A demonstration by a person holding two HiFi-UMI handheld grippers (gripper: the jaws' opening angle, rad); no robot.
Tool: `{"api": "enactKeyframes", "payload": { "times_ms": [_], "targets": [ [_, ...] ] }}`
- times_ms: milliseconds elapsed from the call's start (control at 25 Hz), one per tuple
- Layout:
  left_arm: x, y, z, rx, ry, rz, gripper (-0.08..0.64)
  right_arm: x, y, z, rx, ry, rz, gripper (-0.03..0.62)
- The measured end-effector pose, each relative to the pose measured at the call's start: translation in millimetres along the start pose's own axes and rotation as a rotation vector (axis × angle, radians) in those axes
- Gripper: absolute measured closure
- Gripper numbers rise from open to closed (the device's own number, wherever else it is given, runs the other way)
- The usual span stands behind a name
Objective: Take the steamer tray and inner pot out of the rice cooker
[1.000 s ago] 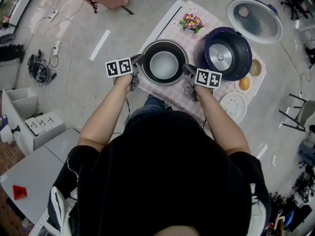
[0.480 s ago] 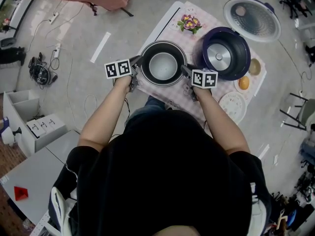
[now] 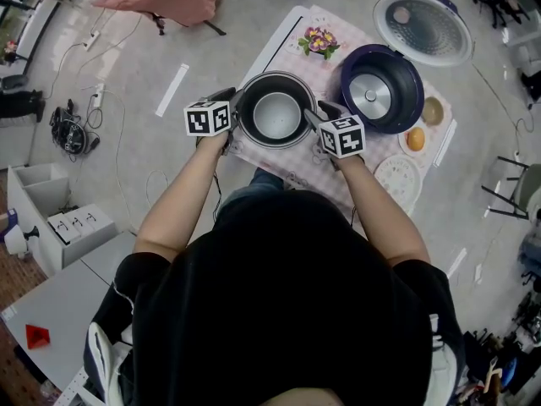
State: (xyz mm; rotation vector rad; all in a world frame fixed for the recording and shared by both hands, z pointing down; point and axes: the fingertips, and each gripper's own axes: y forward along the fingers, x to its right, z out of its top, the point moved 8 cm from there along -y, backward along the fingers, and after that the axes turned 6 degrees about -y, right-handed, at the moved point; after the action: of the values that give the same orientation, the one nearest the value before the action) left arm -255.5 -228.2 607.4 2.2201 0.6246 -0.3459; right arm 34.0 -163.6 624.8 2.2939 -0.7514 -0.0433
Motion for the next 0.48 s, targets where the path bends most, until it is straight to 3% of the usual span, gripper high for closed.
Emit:
{"api": "enactKeyframes", "payload": {
  "times_ms": [200, 480],
  "targets": [
    [35, -5, 20, 0.040, 0.099, -0.050, 0.434, 6, -33, 29, 0.102, -0.026, -0.028, 0.400],
    [90, -3, 44, 0.084, 0.166, -0.143, 0.428, 28, -97, 52, 0.217, -0.012, -0.099, 0.380]
  ]
}}
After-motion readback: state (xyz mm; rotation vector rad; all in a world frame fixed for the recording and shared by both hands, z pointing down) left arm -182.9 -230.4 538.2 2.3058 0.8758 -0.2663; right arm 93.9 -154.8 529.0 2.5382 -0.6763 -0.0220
